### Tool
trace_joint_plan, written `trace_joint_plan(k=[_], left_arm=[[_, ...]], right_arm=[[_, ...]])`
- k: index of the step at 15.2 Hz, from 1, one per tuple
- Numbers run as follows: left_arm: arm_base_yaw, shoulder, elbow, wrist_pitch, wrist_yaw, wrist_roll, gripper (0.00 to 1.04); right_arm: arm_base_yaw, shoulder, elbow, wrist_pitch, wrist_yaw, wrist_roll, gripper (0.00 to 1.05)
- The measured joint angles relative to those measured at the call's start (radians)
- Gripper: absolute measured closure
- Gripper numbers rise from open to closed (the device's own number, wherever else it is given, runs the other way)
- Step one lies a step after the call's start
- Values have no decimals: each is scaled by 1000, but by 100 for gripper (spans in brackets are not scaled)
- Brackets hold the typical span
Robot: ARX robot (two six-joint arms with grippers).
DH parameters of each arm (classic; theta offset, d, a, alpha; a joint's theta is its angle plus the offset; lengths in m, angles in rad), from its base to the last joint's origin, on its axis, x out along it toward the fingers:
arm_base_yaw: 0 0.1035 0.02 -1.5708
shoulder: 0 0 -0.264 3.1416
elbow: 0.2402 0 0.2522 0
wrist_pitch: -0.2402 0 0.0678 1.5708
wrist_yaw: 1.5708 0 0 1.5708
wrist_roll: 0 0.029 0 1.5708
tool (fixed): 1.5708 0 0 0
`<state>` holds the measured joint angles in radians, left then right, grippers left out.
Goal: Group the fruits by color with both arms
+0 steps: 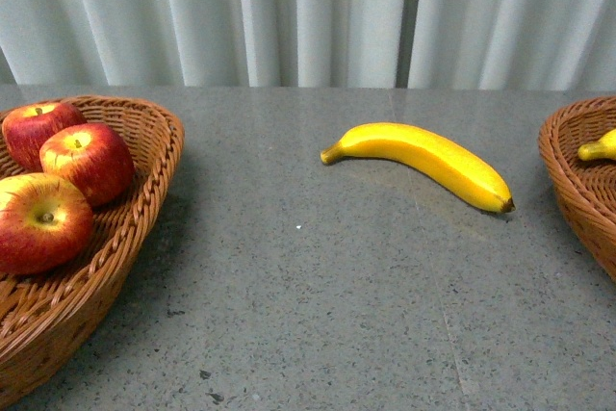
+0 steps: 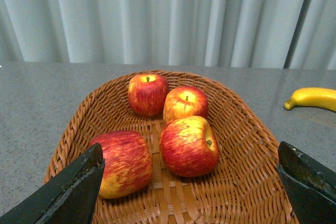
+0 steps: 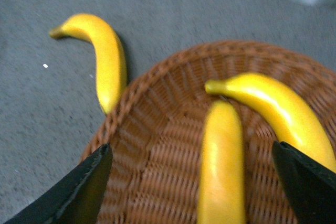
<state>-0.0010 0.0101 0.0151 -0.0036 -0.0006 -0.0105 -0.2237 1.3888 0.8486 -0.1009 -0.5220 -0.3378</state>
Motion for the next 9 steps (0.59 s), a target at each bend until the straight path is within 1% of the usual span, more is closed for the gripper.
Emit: trace_joint_plan(k=[1,3,6,7,9], left_arm=[[0,0,0,0,0,0,7],[0,0,0,0,0,0,7],[0,0,0,0,0,0,7],[0,0,0,0,0,0,7],[0,0,0,0,0,0,7]], right_arm=[[59,-11,22,31,4,26,5],[187,2,72,79,40,81,7],[410,193,173,184,165,135,6],[469,270,209,190,217,138,6],[560,406,325,175,268,146,6]])
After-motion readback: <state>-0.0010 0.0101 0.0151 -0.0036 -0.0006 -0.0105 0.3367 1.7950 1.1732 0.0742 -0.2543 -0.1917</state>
